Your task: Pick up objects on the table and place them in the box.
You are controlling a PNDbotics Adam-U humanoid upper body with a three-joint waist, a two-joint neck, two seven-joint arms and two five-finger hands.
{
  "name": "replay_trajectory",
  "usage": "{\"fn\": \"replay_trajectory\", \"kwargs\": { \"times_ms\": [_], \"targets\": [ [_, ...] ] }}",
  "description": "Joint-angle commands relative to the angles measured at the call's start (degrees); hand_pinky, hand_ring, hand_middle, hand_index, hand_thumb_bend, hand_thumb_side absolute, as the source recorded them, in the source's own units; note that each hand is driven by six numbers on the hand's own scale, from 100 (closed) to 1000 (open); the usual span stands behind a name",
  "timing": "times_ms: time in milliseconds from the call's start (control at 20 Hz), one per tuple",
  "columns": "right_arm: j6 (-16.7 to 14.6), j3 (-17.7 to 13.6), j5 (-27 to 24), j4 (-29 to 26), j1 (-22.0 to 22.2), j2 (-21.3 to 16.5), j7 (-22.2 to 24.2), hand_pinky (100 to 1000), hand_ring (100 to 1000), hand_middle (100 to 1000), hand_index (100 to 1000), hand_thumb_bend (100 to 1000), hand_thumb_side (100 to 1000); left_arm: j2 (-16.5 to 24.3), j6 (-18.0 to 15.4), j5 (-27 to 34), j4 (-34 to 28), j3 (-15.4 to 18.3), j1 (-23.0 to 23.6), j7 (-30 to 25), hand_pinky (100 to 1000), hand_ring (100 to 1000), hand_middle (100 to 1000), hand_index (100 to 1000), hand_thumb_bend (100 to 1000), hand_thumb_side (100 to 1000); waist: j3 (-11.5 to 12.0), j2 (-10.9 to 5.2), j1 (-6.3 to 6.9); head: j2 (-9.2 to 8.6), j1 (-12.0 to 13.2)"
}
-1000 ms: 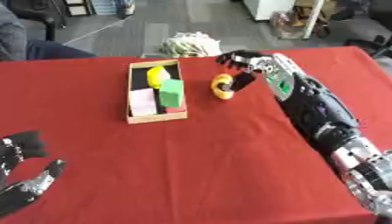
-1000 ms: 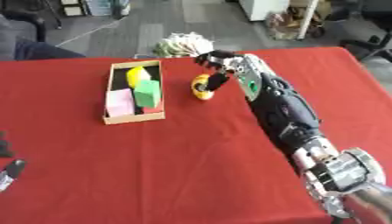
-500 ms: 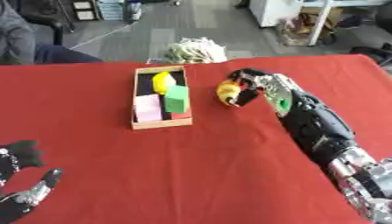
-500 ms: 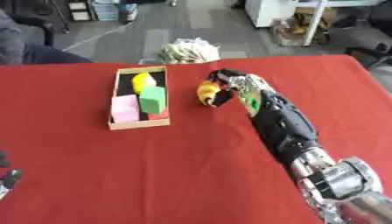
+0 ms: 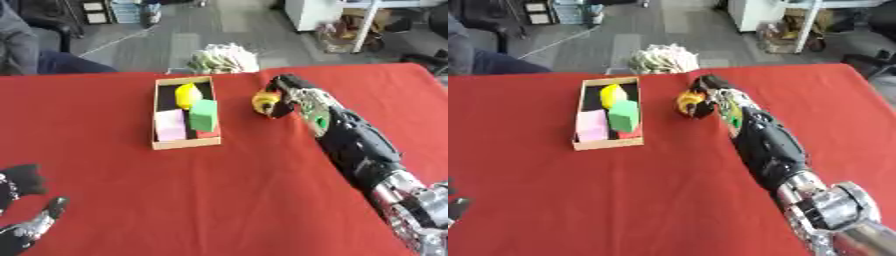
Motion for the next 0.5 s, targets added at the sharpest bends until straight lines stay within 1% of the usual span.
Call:
{"fn": "replay_trajectory", "kwargs": {
  "times_ms": [50,250,500],
  "targets": [
    [0.2,-0.4,-2.8,-3.9,-3.1,-3.1,-2.8,640,480,354,443,158,100,1.4,-0.2,0.0,-1.2,0.1,-0.9,-0.1,754,592,584,762,583,279,0.8,0.14,-0.92,-1.04,-0.7],
    [0.8,-0.3,-5.3,-4.1,-5.1,-3.2,-4.5,647,487,361,450,144,100,1.3,-0.3,0.2,-1.2,-0.6,-1.6,-0.8,754,592,584,762,583,278,3.2,0.06,-1.62,-1.6,-2.4],
    [0.2,0.0,-5.5,-2.0,-5.3,-0.9,-3.6,653,502,374,465,123,100,0.8,-0.4,0.7,-1.3,-1.6,-2.7,-1.8,754,591,584,762,585,278,6.3,0.2,-1.53,-2.21,-4.9]
  ]
}}
